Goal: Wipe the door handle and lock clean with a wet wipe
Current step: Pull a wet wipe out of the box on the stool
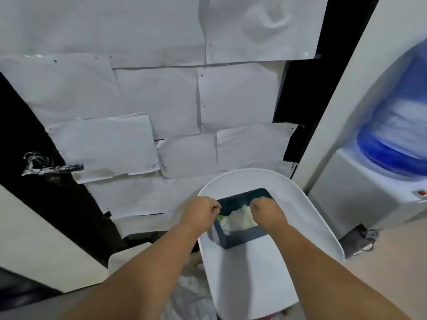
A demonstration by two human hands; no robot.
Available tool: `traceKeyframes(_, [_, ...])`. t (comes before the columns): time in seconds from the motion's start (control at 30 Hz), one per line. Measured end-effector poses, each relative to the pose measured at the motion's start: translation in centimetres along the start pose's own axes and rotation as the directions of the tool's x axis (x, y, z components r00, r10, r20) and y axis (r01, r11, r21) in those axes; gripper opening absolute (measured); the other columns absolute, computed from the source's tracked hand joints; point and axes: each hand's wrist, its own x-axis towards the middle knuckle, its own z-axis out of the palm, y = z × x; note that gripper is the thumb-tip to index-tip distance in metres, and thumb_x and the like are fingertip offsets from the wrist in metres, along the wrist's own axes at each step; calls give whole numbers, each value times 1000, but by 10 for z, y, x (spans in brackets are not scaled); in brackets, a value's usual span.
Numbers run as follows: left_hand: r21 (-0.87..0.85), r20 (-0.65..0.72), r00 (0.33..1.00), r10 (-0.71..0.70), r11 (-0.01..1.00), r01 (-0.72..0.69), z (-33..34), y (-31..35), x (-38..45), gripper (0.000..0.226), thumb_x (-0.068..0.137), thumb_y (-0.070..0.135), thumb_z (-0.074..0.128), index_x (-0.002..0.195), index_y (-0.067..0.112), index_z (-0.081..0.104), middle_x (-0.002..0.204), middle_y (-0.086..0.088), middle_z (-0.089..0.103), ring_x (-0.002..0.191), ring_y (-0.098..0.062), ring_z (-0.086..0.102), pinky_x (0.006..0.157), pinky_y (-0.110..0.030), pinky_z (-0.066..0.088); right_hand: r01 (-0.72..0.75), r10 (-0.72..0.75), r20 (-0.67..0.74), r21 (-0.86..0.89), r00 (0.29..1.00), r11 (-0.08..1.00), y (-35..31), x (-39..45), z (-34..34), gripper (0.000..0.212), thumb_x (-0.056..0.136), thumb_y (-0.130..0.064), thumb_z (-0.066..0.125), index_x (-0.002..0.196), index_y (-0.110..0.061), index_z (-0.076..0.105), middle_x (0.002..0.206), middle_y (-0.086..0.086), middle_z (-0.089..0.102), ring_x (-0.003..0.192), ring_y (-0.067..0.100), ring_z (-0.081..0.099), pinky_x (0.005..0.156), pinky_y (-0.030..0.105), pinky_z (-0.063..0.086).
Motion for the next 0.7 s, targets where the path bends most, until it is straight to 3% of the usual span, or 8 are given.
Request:
traceKeyframes(0.07, [131, -4, 1000, 2, 991, -1, 9, 2, 4, 29, 84, 9, 48, 63, 22, 63, 61, 8, 53, 66, -19, 52, 63, -29, 43, -22, 26, 108, -40, 994, 999, 3, 4, 5, 24, 88, -6, 42, 66, -15, 45, 73, 3, 52, 72, 22, 50, 63, 31, 43])
traceKeyframes(0.13, [280, 28, 999, -39, 960, 30, 16, 7, 5, 28, 81, 11, 44, 55, 21, 47, 55, 6, 43, 67, -19, 46, 67, -31, 40, -33, 43, 165, -66, 985, 997, 6, 8, 12, 22, 90, -12, 46, 68, -17, 47, 79, 4, 53, 74, 22, 50, 66, 33, 44])
traceKeyframes(0.23, [442, 49, 998, -40, 897, 14, 29, 11, 14, 28, 85, 15, 40, 61, 25, 49, 72, 6, 55, 87, -20, 48, 84, -36, 39, -42, 65, 230, -101, 971, 994, 9, 15, 25, 20, 87, -8, 46, 67, -13, 47, 80, 5, 53, 74, 24, 50, 66, 32, 43])
traceKeyframes(0.3, [537, 65, 997, -36, 844, -4, 35, 15, 18, 27, 89, 21, 41, 67, 25, 55, 79, 6, 57, 93, -20, 45, 85, -37, 37, -3, 34, 225, -137, 974, 991, 10, 18, 32, 17, 87, -12, 42, 81, -12, 58, 85, 3, 60, 79, 23, 55, 68, 31, 43])
traceKeyframes(0.37, [592, 87, 994, -63, 806, -1, 41, 19, 23, 29, 95, 34, 40, 76, 27, 61, 82, 7, 54, 98, -20, 43, 86, -37, 33, 38, 6, 247, -171, 969, 985, 10, 21, 38, 27, 86, -17, 40, 96, -17, 65, 93, 2, 65, 86, 22, 59, 69, 31, 43])
traceKeyframes(0.5, [663, 149, 978, -149, 749, 13, 55, 22, 34, 24, 92, 46, 47, 84, 28, 60, 89, 6, 52, 108, -23, 36, 93, -44, 27, 60, 16, 307, -239, 952, 969, 10, 29, 48, 28, 85, -19, 41, 99, -21, 66, 95, 1, 66, 87, 21, 61, 68, 32, 45])
traceKeyframes(0.57, [687, 171, 966, -192, 726, 22, 59, 23, 37, 18, 89, 43, 54, 80, 27, 53, 91, 5, 49, 111, -25, 33, 96, -49, 24, 71, 16, 316, -263, 949, 962, 10, 31, 50, 27, 85, -17, 40, 96, -20, 65, 92, 1, 66, 85, 22, 61, 66, 32, 45])
traceKeyframes(0.7, [656, 176, 967, -184, 755, 24, 66, 22, 41, 8, 83, 27, 61, 90, 28, 64, 100, 6, 55, 114, -26, 32, 100, -52, 21, 86, -10, 284, -257, 959, 963, 12, 30, 52, 30, 83, -16, 39, 95, -22, 66, 87, 0, 65, 79, 21, 60, 62, 31, 43])
